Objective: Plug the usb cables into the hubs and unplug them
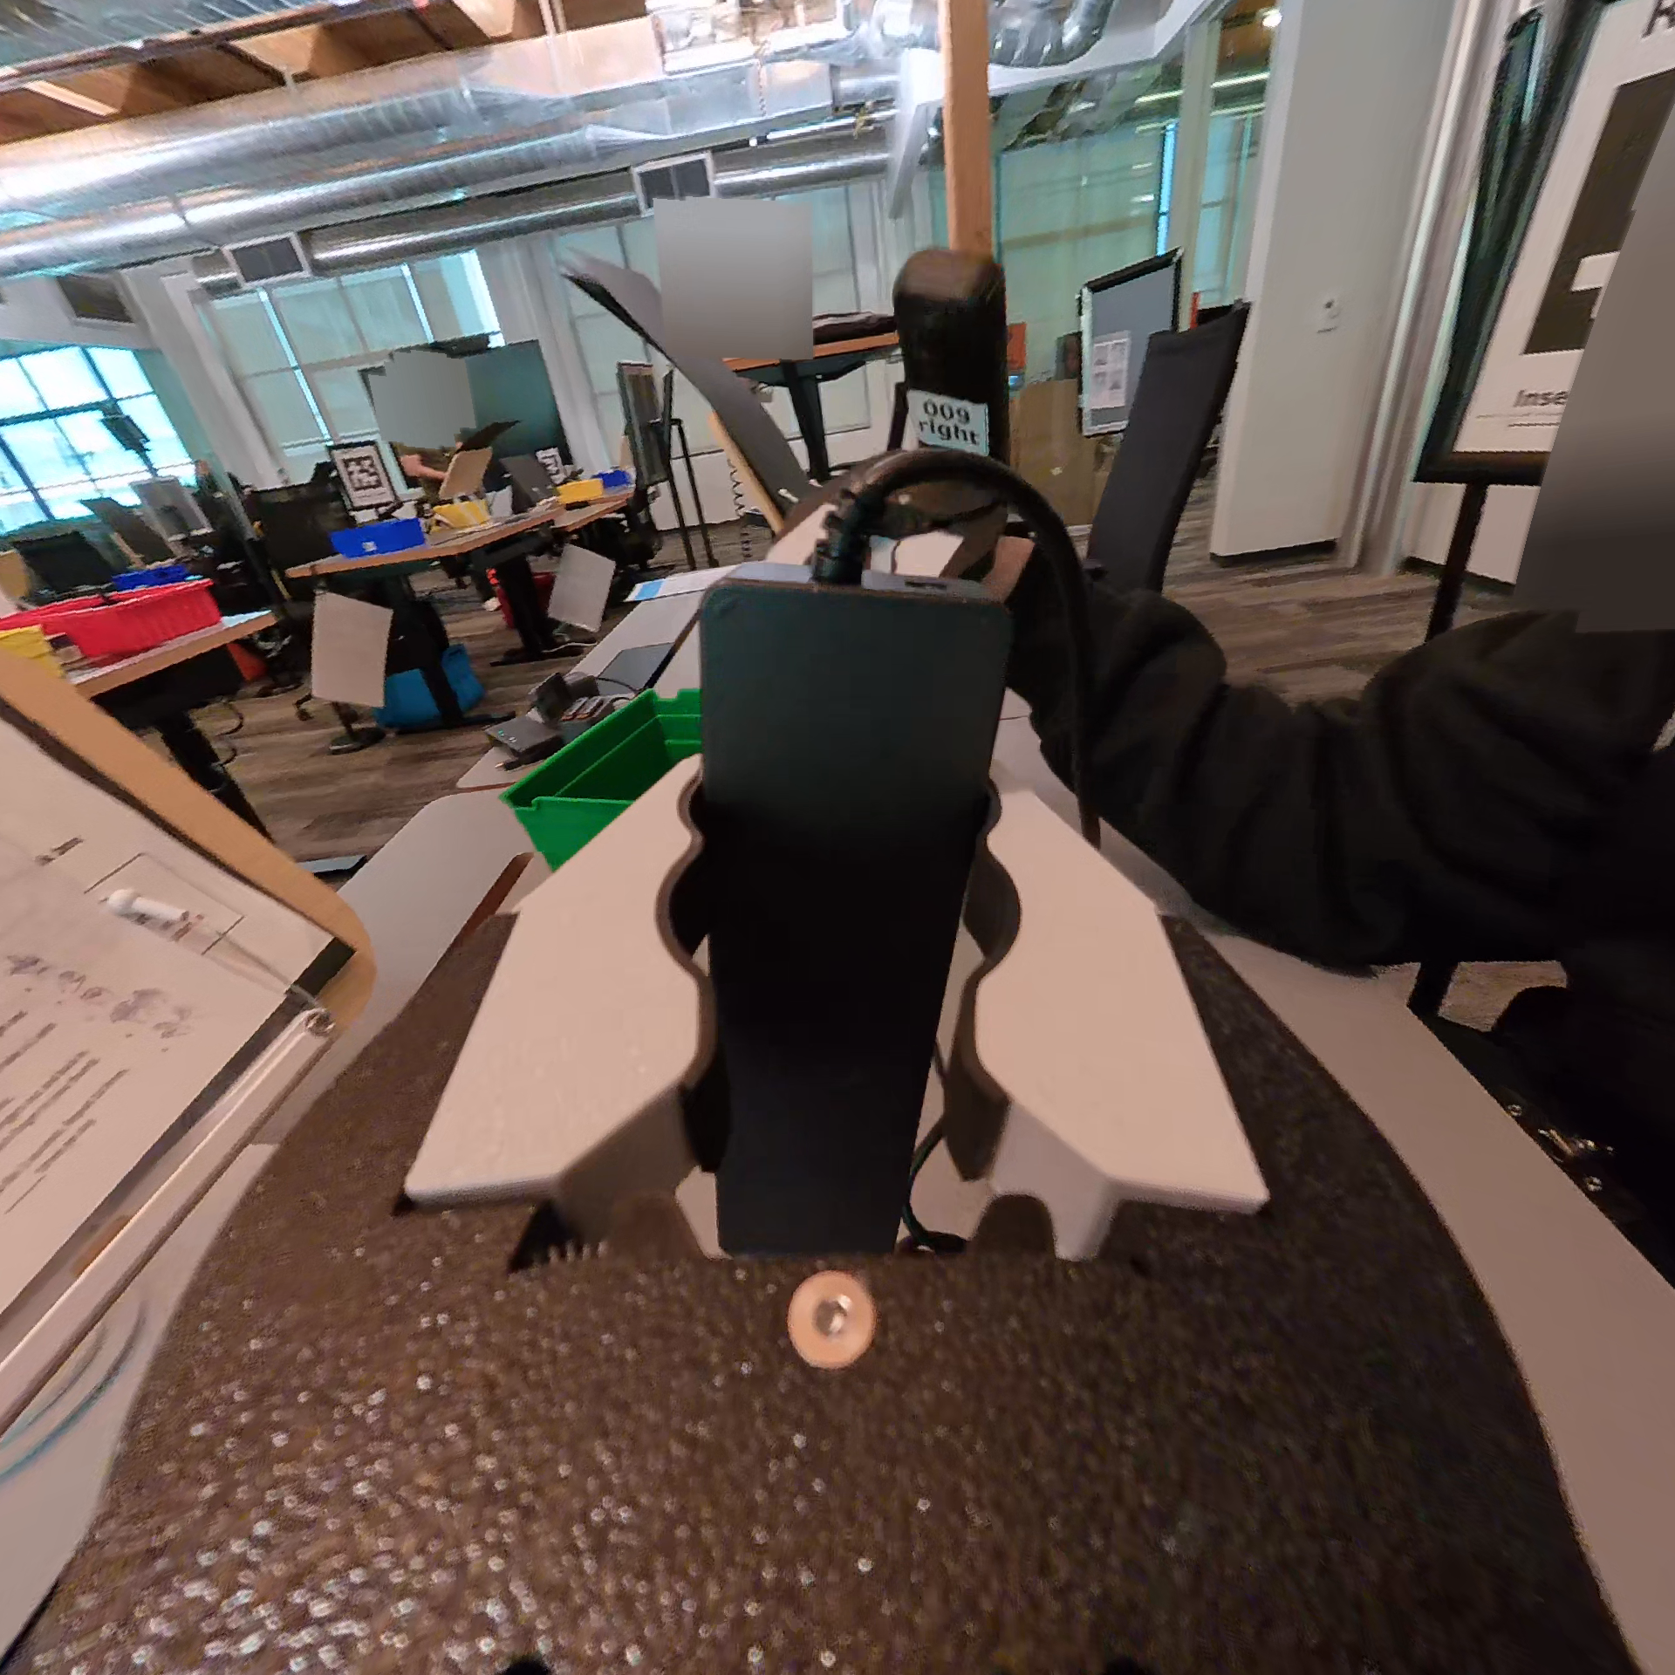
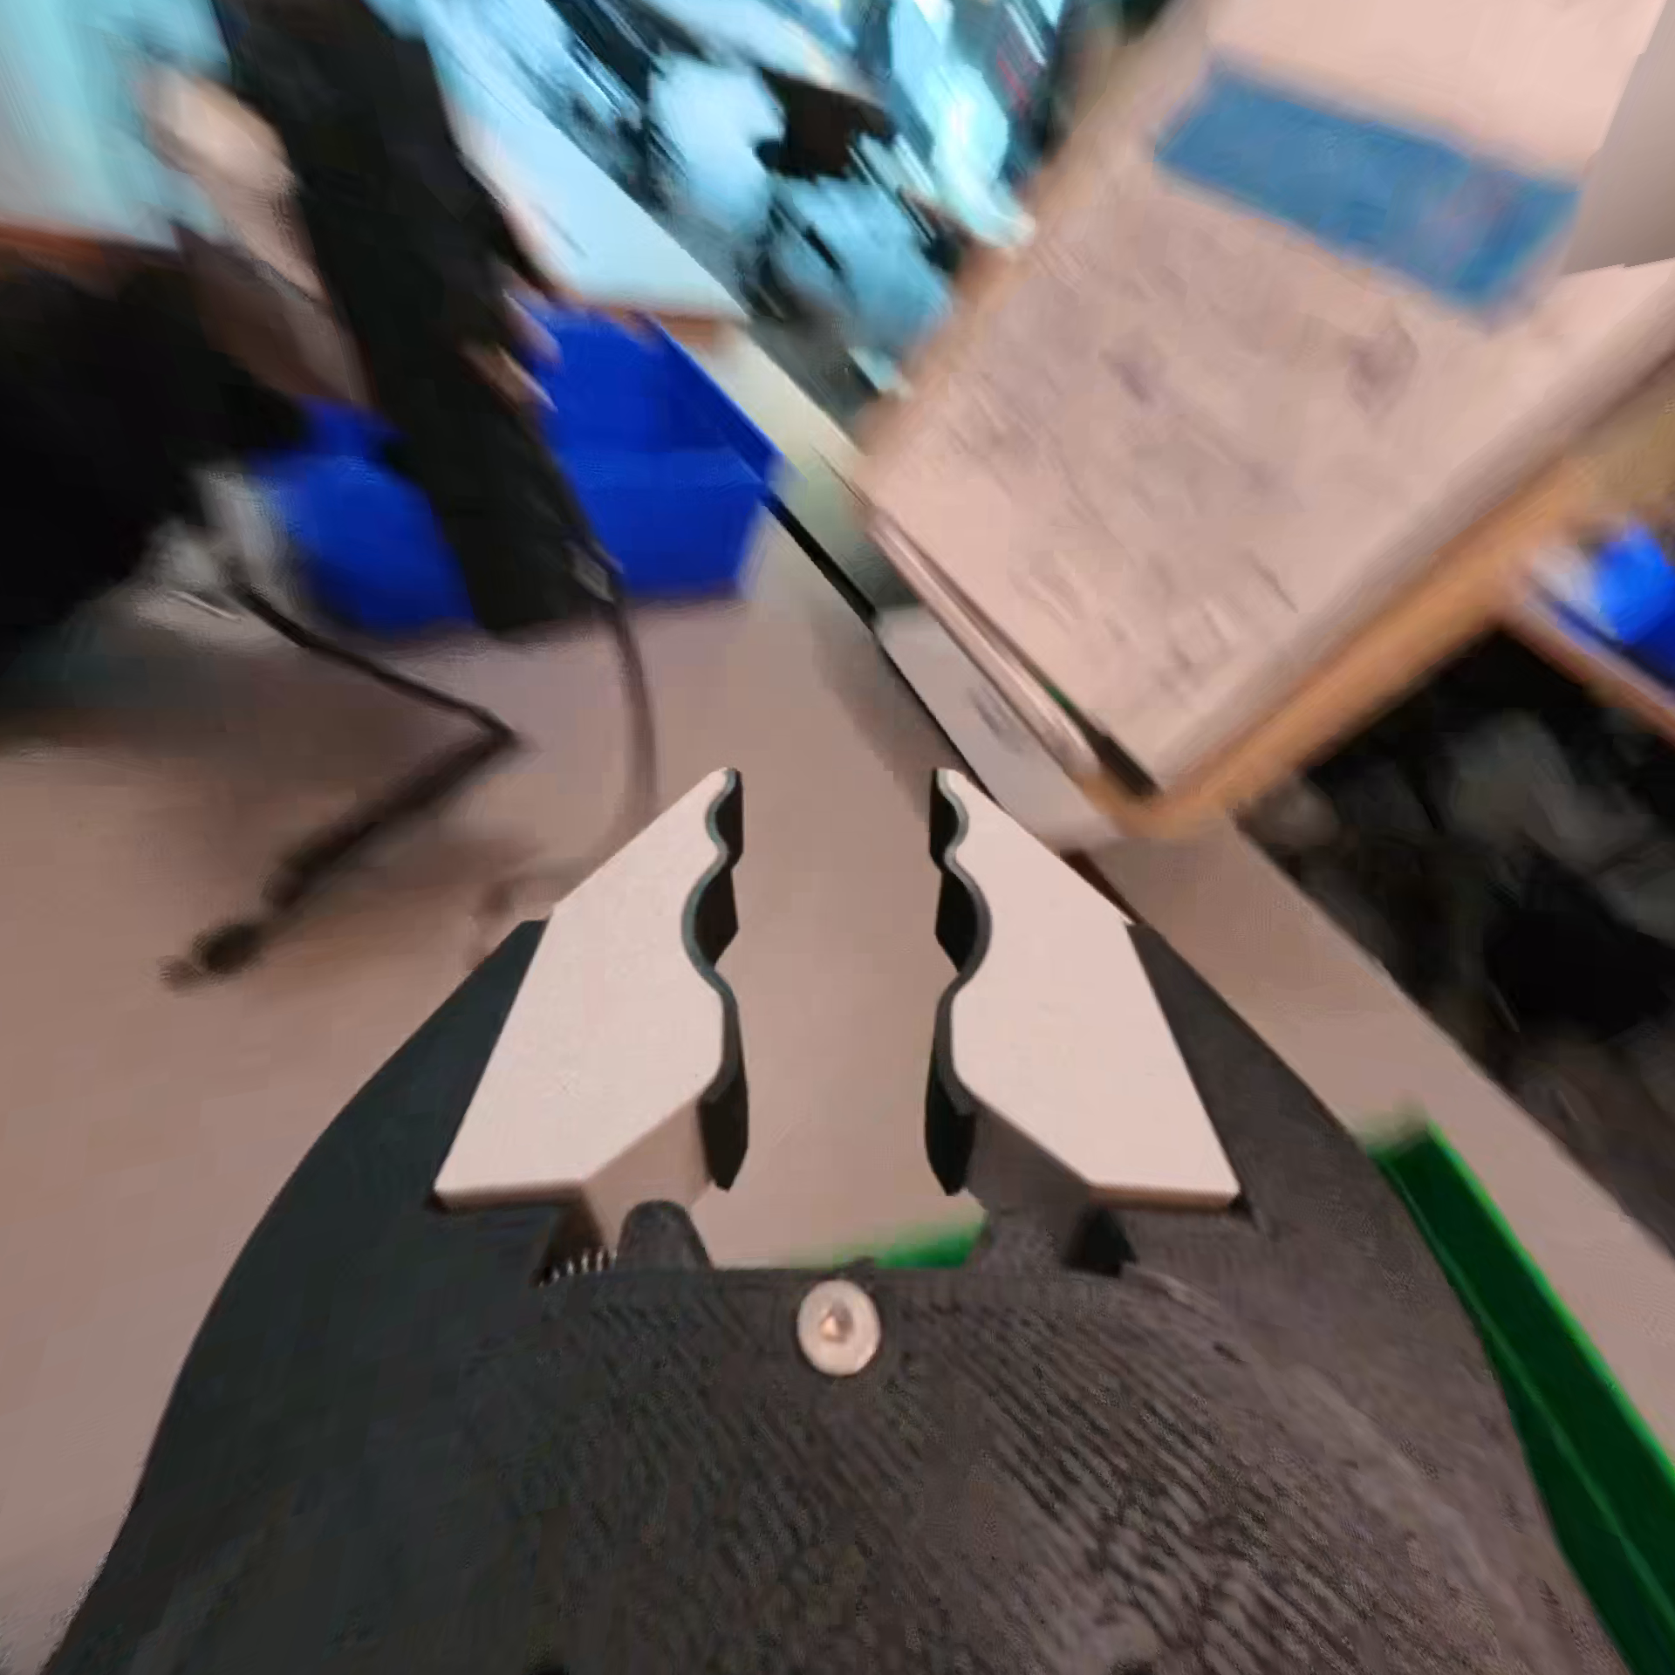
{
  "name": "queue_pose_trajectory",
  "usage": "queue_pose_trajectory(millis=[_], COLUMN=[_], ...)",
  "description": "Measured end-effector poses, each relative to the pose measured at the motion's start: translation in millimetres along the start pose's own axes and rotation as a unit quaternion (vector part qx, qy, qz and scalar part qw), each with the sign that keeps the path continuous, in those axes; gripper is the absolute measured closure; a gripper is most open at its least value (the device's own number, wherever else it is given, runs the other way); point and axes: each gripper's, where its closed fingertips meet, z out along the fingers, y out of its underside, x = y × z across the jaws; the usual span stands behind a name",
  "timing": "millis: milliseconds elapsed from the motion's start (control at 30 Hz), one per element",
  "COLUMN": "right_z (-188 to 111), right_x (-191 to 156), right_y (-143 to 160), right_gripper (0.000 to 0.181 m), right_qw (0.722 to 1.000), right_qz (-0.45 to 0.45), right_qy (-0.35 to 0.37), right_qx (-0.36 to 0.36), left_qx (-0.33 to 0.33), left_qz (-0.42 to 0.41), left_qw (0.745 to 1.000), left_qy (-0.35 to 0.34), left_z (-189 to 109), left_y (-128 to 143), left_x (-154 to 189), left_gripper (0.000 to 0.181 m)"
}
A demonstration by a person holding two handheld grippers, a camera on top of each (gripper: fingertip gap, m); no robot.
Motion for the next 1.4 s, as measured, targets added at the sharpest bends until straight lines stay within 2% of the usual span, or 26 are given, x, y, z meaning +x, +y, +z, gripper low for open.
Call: queue_pose_trajectory(millis=[33, 67, 133, 333, 433, 467, 967, 1100, 1167, 1233, 1333, 1400], right_z=[10.7, 21.2, 43.1, 78.7, 82.4, 82.1, 82.1, 78.9, 79.0, 80.9, 87.6, 90.7], right_x=[-21.3, -38.4, -62.8, -89.4, -91.0, -93.0, -96.7, -97.0, -99.5, -100.0, -101.9, -104.3], right_y=[-25.4, -44.3, -59.3, -61.9, -60.5, -60.4, -59.7, -69.0, -69.9, -71.4, -68.8, -68.2], right_gripper=[0.144, 0.147, 0.148, 0.165, 0.169, 0.175, 0.176, 0.177, 0.175, 0.163, 0.16, 0.168], right_qw=[0.998, 0.993, 0.988, 0.982, 0.982, 0.981, 0.976, 0.97, 0.967, 0.965, 0.968, 0.969], right_qz=[-0.014, -0.019, -0.027, -0.018, -0.01, -0.005, 0.008, 0.023, 0.037, 0.05, 0.042, 0.032], right_qy=[-0.044, -0.077, -0.119, -0.162, -0.166, -0.174, -0.2, -0.21, -0.218, -0.221, -0.214, -0.213], right_qx=[0.05, 0.083, 0.097, 0.091, 0.084, 0.083, 0.087, 0.123, 0.13, 0.133, 0.124, 0.121], left_qx=[0.0, 0.0, 0.001, 0.012, 0.016, 0.016, 0.045, 0.064, 0.067, 0.061, 0.062, 0.061], left_qz=[0.008, 0.015, 0.021, 0.04, 0.041, 0.04, 0.052, 0.055, 0.057, 0.059, 0.06, 0.062], left_qw=[1.0, 1.0, 1.0, 0.999, 0.999, 0.999, 0.997, 0.996, 0.995, 0.996, 0.995, 0.995], left_qy=[0.008, 0.016, 0.022, 0.031, 0.026, 0.026, 0.035, 0.037, 0.04, 0.038, 0.041, 0.039], left_z=[1.8, 3.4, 6.2, 9.7, 9.2, 8.8, 3.9, 1.0, 1.1, 2.5, 4.8, 5.5], left_y=[0.8, 1.1, 0.6, -1.6, -1.3, -0.8, -8.3, -15.2, -16.4, -14.7, -14.3, -14.0], left_x=[3.3, 6.6, 10.1, 15.5, 13.0, 12.7, 16.1, 17.7, 19.2, 18.9, 20.2, 19.9], left_gripper=[0.128, 0.128, 0.128, 0.128, 0.128, 0.129, 0.128, 0.128, 0.128, 0.129, 0.129, 0.128])
